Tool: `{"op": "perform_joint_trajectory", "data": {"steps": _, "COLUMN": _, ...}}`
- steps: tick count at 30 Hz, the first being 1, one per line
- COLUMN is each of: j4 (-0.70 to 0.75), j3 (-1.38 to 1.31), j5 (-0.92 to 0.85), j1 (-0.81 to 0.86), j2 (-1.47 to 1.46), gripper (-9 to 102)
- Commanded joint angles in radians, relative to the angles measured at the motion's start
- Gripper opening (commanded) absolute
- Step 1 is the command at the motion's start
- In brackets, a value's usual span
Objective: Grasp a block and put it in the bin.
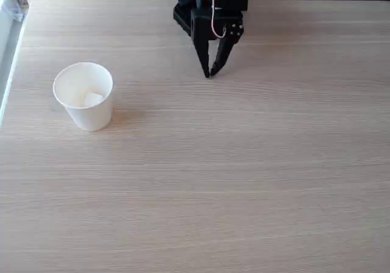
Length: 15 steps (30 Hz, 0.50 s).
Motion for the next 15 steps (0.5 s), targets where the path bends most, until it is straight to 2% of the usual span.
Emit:
{"op": "perform_joint_trajectory", "data": {"steps": 1, "j4": 0.002, "j3": 0.012, "j5": 0.003, "j1": -0.005, "j2": 0.005, "gripper": 2}}
{"op": "perform_joint_trajectory", "data": {"steps": 15, "j4": 0.002, "j3": 0.012, "j5": 0.003, "j1": -0.005, "j2": 0.005, "gripper": 3}}
